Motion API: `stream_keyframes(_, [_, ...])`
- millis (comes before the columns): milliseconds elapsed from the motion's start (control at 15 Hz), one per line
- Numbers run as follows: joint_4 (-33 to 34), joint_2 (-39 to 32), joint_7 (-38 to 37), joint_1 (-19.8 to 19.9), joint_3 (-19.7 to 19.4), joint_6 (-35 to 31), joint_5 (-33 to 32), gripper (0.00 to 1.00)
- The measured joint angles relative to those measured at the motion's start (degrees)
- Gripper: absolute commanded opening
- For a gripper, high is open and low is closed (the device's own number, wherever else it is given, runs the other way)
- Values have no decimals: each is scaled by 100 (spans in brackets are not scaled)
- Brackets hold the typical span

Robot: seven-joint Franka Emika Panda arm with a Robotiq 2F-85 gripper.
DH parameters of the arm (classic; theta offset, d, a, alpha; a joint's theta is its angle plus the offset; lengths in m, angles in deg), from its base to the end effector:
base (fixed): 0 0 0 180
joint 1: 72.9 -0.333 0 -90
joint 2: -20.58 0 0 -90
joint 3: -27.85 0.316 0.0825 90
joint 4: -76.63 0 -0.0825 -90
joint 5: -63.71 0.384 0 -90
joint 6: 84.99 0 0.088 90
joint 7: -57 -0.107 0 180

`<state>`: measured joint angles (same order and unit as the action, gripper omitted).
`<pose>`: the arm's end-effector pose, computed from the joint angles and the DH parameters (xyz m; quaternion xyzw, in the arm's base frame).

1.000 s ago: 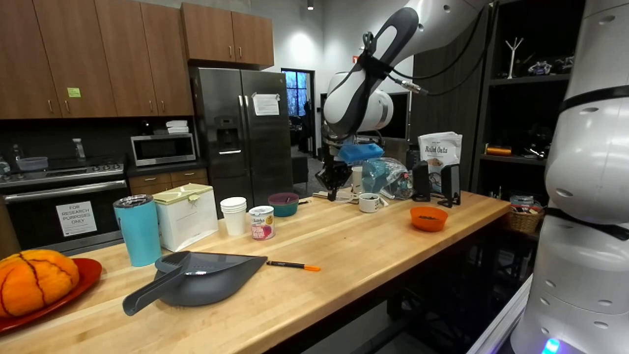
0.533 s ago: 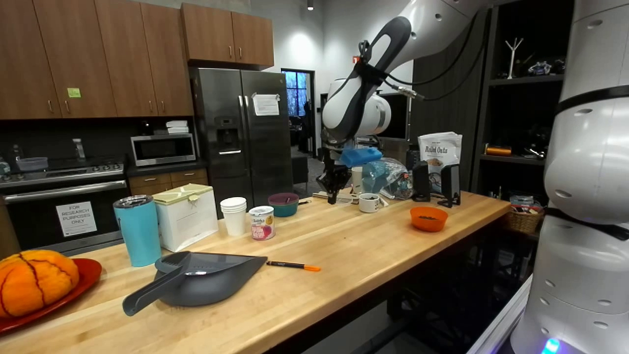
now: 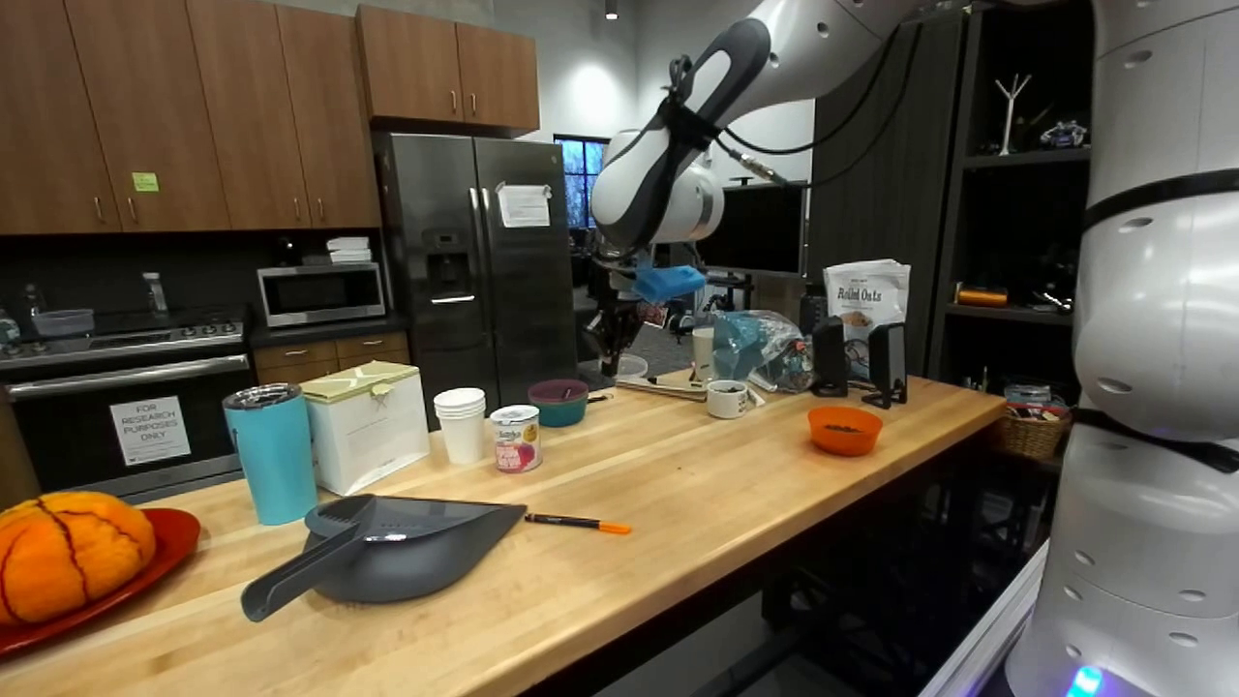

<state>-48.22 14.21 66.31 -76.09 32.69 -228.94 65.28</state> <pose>0.5642 0.0788 0.3622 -0.9840 -0.1390 -0.1111 0.0126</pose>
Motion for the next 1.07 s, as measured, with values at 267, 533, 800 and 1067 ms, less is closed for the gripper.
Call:
stream_keyframes(267, [616,-410,219,-73,162,255,-6,0])
stream_keyframes(533, [1237,-858,282,-200,265,591,-167,0])
stream_keyframes(800, [1710,-1224,286,-350,325,882,-335,0])
stream_keyframes(1067, [2085,-1542,310,-463,339,1060,-479,0])
